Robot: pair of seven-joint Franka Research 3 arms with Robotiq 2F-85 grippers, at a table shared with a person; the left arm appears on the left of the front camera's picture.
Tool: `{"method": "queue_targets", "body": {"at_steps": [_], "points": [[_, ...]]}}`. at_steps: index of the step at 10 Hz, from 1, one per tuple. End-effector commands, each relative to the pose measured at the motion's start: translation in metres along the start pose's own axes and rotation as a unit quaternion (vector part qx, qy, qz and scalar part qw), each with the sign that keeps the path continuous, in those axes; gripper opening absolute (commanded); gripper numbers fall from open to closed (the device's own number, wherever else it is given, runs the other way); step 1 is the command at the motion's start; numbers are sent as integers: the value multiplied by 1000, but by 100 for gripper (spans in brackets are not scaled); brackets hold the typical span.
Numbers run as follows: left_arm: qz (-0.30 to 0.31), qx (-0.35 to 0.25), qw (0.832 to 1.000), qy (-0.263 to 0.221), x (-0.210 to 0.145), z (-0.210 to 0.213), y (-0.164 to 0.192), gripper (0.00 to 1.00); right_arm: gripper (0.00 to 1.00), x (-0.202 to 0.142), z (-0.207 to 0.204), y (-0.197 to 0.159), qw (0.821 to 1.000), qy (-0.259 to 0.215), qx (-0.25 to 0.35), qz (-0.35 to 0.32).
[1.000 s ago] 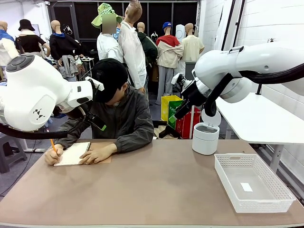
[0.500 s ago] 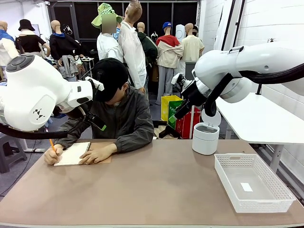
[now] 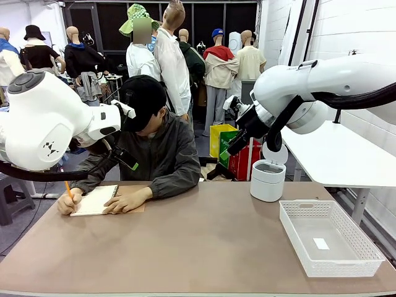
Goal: Sort the paper based on its condition.
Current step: If a person hands you a paper, place it in the Organizing basket , and if it's crumpled, put it in the Trash can.
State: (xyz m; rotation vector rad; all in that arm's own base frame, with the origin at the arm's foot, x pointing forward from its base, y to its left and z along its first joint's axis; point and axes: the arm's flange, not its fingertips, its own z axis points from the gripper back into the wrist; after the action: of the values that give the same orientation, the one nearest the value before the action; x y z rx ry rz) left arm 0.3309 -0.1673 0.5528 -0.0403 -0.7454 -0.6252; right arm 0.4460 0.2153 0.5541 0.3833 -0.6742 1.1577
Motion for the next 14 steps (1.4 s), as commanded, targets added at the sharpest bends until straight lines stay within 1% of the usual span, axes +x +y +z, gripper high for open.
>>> {"method": "queue_targets", "body": {"at_steps": [1, 14], "points": [[1, 2, 1000, 0, -1, 0, 1, 100, 100, 0, 0, 0, 1000, 4, -2, -3], [1, 2, 1000, 0, -1, 0, 1, 100, 100, 0, 0, 0, 1000, 4, -2, -3]]}}
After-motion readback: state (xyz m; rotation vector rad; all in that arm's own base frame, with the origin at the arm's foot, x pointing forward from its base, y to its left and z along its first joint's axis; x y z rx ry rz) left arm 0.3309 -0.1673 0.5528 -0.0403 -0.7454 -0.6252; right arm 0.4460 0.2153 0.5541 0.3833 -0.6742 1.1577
